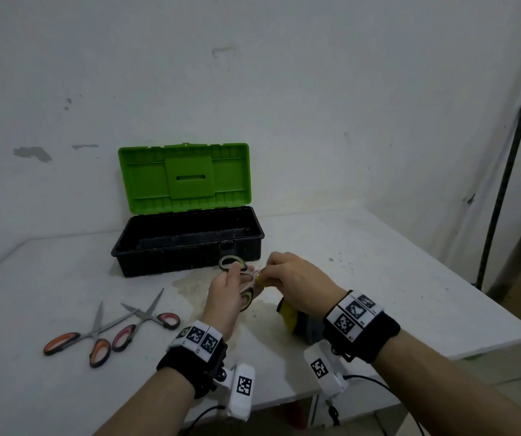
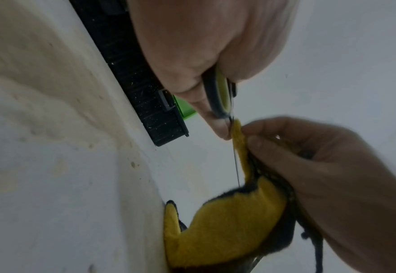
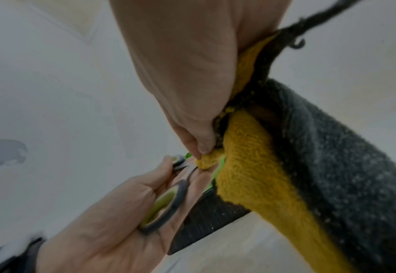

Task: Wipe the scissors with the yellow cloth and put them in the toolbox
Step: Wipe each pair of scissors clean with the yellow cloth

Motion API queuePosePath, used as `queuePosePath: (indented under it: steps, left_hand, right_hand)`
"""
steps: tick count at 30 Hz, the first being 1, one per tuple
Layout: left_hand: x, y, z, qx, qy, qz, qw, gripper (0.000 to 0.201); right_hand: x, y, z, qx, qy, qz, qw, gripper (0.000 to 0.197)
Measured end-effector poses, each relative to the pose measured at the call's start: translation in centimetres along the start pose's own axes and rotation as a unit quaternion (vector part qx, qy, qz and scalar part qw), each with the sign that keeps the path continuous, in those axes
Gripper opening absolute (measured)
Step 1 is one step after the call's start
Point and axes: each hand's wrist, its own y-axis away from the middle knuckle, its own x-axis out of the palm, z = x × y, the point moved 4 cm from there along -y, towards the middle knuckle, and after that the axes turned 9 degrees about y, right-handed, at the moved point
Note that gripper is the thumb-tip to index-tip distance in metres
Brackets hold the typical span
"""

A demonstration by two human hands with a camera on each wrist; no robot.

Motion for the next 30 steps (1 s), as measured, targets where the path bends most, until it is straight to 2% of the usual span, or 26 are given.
queuePosePath:
  steps: [3,6,12,16,18,25,27,30]
  left_hand:
    - [0.0,-0.1,-0.1,-0.005,0.026,0.002,1.0,0.045]
    - [0.7,0.1,0.3,-0.005,0.006,0.014,1.0,0.047]
    - [0.1,0.1,0.4,-0.015,0.059,-0.025,0.998,0.044]
    - [0.6,0.0,0.6,-0.008,0.007,-0.015,1.0,0.048]
    - [1.0,0.0,0.6,-0.006,0.014,-0.006,1.0,0.048]
    - [0.2,0.4,0.8,-0.054,0.09,0.011,0.994,0.046]
    - [0.0,0.5,0.4,-0.068,0.072,0.017,0.995,0.046]
    - [-0.3,0.0,-0.3,-0.047,0.012,0.031,0.998,0.051]
  right_hand:
    - [-0.7,0.3,-0.1,0.008,-0.015,-0.022,1.0,0.019]
    - [-0.2,0.4,1.4,-0.004,-0.032,-0.04,0.999,0.021]
    - [-0.4,0.8,-0.9,0.084,-0.036,-0.069,0.993,0.019]
    - [-0.1,0.7,0.8,0.045,-0.053,-0.07,0.995,0.019]
    - [0.5,0.8,1.3,0.044,-0.061,-0.069,0.995,0.019]
    - [-0.3,0.7,-3.1,0.175,-0.078,-0.089,0.977,0.02]
    - [-1.1,1.0,-4.0,0.197,-0.104,-0.113,0.968,0.019]
    - [-2.0,1.9,-5.2,0.256,-0.165,-0.139,0.942,0.024]
